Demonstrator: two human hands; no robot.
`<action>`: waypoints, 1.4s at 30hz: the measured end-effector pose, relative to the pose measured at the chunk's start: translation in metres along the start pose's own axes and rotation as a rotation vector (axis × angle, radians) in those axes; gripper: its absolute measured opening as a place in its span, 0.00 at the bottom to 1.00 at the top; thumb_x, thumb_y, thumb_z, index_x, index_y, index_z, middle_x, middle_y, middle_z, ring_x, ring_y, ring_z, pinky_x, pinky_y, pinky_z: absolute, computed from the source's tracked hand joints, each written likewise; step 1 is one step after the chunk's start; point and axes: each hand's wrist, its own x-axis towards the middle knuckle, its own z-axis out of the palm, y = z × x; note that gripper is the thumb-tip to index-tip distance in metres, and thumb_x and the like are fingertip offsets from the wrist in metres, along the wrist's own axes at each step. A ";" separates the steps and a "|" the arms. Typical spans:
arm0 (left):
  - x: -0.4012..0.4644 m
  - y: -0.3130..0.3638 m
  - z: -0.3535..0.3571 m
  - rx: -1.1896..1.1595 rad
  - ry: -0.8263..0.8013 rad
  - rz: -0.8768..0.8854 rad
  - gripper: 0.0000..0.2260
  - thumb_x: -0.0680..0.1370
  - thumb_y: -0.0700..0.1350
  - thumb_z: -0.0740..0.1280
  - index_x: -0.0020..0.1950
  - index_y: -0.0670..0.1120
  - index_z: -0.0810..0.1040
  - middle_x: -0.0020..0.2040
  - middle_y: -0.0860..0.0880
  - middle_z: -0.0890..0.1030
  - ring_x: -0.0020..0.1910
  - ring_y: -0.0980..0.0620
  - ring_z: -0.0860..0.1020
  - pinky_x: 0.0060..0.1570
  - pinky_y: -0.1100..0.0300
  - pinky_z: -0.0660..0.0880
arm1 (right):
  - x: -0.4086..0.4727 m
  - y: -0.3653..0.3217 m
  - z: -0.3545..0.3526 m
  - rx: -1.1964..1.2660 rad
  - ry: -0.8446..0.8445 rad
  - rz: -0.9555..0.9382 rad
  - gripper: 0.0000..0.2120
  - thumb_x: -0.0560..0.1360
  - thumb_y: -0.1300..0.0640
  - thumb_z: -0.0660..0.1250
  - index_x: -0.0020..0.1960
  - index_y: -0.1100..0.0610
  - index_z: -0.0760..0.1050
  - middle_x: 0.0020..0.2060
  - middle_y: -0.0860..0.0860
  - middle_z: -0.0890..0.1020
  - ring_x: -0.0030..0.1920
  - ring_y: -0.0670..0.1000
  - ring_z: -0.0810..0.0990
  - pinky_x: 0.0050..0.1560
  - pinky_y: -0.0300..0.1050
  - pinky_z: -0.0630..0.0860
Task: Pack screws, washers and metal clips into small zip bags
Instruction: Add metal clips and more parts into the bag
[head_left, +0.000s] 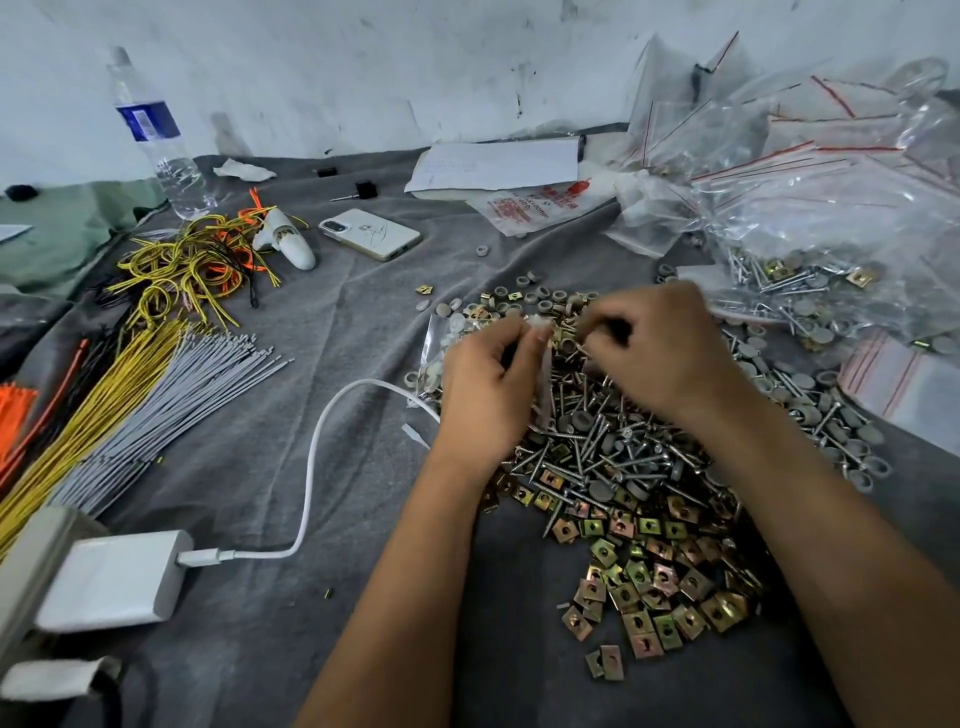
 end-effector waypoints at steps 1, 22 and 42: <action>0.000 -0.001 -0.003 -0.020 0.005 -0.028 0.18 0.86 0.46 0.63 0.36 0.46 0.73 0.28 0.50 0.74 0.27 0.47 0.73 0.30 0.51 0.71 | 0.001 0.007 -0.006 0.008 0.042 0.019 0.08 0.76 0.65 0.70 0.50 0.57 0.86 0.39 0.47 0.84 0.33 0.33 0.78 0.35 0.25 0.74; -0.002 -0.004 -0.017 -0.070 -0.229 -0.055 0.17 0.85 0.44 0.64 0.36 0.44 0.74 0.27 0.50 0.73 0.24 0.51 0.70 0.25 0.61 0.66 | 0.003 0.021 -0.019 0.064 -0.087 -0.102 0.12 0.73 0.61 0.76 0.56 0.55 0.85 0.48 0.49 0.87 0.46 0.32 0.79 0.48 0.25 0.74; -0.008 0.011 0.002 0.593 0.167 0.091 0.11 0.71 0.56 0.67 0.38 0.51 0.70 0.29 0.54 0.74 0.29 0.55 0.73 0.29 0.57 0.71 | -0.002 0.013 -0.015 0.528 -0.158 -0.078 0.11 0.75 0.62 0.75 0.57 0.54 0.84 0.48 0.46 0.87 0.31 0.52 0.85 0.33 0.44 0.82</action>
